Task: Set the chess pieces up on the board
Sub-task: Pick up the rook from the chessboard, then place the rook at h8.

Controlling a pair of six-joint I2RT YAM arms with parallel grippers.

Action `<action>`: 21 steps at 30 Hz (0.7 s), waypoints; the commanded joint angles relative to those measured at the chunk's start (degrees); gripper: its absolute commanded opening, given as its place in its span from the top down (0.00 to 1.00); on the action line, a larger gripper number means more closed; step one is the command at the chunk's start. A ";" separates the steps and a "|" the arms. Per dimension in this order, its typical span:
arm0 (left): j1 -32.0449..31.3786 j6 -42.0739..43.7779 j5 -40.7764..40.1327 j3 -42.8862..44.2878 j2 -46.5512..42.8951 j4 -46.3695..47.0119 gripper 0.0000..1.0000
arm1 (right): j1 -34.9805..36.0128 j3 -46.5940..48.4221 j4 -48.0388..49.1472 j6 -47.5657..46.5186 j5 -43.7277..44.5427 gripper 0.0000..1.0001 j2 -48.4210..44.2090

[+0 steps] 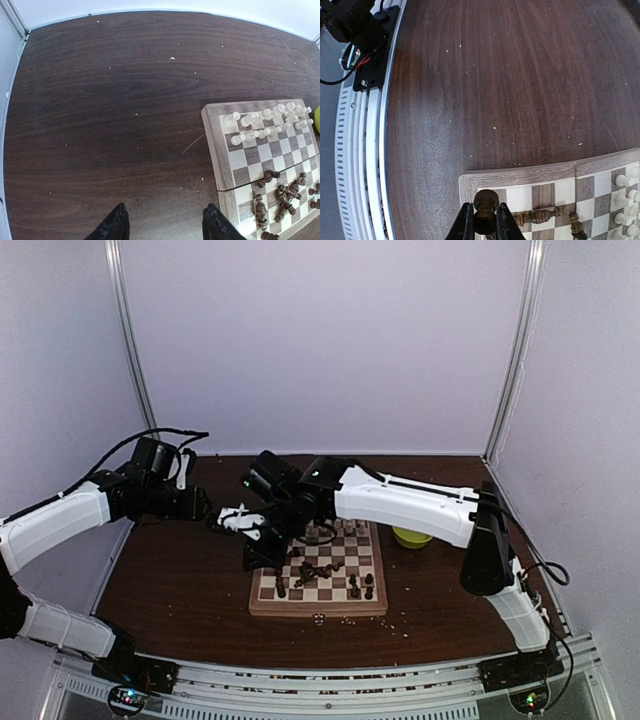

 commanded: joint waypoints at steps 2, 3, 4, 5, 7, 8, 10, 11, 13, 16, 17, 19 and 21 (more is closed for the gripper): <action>0.56 2.52 -2.51 1.55 -1.74 -1.06 0.47 | 0.70 0.73 -3.33 -0.73 4.54 0.91 4.16; 0.63 2.52 -2.48 1.38 -1.68 -0.94 0.47 | 0.81 0.66 -3.40 -0.75 4.78 0.91 4.49; 0.64 2.52 -2.35 1.23 -1.66 -0.84 0.47 | 0.83 0.45 -3.51 -0.76 4.95 0.91 4.76; 0.65 2.52 -2.14 1.14 -1.56 -0.70 0.47 | 0.81 0.19 -3.50 -0.83 5.00 0.91 4.88; 0.64 2.52 -1.81 0.98 -1.38 -0.52 0.47 | 0.90 -0.63 -3.38 -0.79 5.01 0.91 4.86; 0.60 2.52 -1.67 0.99 -1.25 -0.41 0.47 | 0.96 -0.86 -3.31 -0.76 5.01 0.91 4.92; 0.65 2.52 -1.34 1.13 -0.86 -0.32 0.47 | 0.99 -1.10 -3.26 -0.85 5.01 0.91 5.16; 0.59 2.52 -1.16 1.24 -0.67 -0.31 0.47 | 0.99 -1.04 -3.19 -0.80 5.01 0.91 5.37; 0.63 2.52 -0.74 1.26 -0.44 -0.15 0.47 | 1.08 -1.02 -3.21 -0.76 5.06 0.91 5.67; 0.61 2.52 -0.61 1.05 -0.43 -0.14 0.47 | 1.12 -1.04 -3.36 -0.80 4.87 0.91 6.07; 0.59 2.48 -0.58 0.96 -0.42 -0.05 0.47 | 1.10 -1.11 -3.33 -0.76 4.76 0.91 6.22; 0.65 2.44 -0.56 0.90 -0.43 -0.05 0.47 | 1.07 -1.12 -3.33 -0.81 4.50 0.91 6.41; 0.66 2.48 -0.47 0.91 -0.30 0.04 0.47 | 1.20 -1.12 -3.32 -0.76 4.50 0.91 6.60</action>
